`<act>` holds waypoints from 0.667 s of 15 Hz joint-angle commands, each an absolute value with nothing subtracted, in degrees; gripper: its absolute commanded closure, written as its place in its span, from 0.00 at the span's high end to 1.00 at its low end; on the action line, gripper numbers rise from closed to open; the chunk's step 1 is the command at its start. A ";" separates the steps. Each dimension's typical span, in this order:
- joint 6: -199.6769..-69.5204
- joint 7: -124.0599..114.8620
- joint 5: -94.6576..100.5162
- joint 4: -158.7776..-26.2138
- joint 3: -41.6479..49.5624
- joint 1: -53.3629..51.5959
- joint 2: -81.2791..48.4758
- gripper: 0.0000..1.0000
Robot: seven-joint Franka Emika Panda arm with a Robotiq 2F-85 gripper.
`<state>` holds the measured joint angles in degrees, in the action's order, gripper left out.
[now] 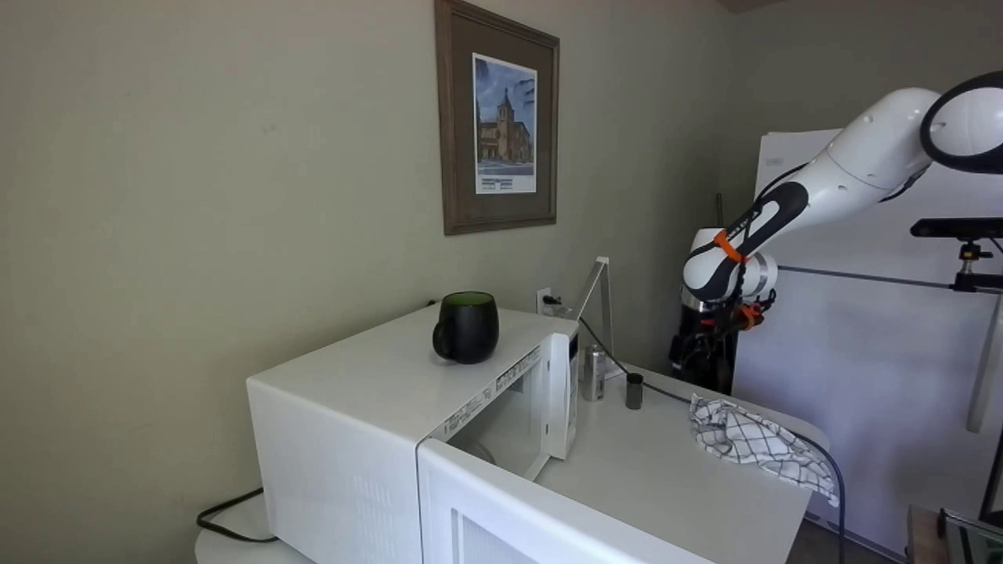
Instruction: Put the spice bottle in the microwave
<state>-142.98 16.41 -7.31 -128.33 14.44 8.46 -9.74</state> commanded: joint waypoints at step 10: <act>-146.55 16.04 -10.60 -120.70 9.30 13.32 -15.90 1.00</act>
